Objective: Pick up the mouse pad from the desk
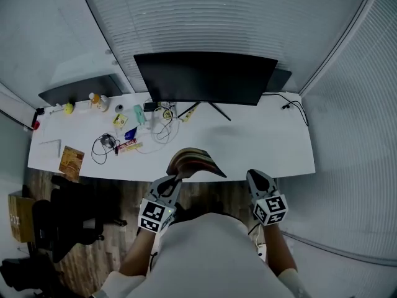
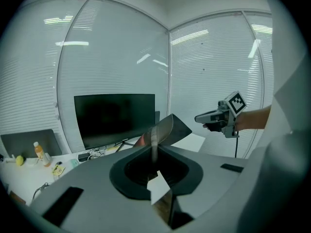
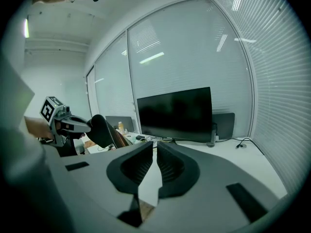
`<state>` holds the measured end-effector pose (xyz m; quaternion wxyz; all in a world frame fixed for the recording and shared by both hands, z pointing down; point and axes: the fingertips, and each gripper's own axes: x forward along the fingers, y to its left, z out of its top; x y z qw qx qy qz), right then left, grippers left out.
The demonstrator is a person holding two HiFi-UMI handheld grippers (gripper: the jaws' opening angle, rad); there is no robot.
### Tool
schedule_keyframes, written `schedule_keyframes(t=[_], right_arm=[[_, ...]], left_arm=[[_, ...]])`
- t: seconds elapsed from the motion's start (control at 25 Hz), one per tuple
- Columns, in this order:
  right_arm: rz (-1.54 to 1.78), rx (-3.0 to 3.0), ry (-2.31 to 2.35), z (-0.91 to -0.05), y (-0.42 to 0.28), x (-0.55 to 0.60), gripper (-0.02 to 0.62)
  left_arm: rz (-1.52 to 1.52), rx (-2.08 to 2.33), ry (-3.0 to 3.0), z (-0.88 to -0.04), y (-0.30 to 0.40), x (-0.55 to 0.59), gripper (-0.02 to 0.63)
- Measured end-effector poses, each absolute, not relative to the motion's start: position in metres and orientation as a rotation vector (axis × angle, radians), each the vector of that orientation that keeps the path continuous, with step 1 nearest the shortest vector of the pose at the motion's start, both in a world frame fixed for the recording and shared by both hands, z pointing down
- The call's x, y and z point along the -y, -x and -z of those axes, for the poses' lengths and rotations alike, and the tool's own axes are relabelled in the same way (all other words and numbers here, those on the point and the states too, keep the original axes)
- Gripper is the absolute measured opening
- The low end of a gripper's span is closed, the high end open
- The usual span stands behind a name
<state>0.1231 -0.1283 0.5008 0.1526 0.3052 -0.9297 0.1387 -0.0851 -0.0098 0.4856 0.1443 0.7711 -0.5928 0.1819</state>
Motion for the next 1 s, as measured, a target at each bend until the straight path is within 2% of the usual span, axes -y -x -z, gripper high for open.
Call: schedule_keyframes(t=[0.48,1.0], right_arm=[[-0.333,2.695,-0.926,-0.480,-0.090,0.127,0.044],[-0.352,2.692,-0.938,-0.481,-0.086,0.127,0.044]], left_arm=[[-0.488,1.723,-2.241,-0.479,0.126,0.007,0.041],[-0.443,1.729,-2.232,-0.478,0.136,0.009,0.041]])
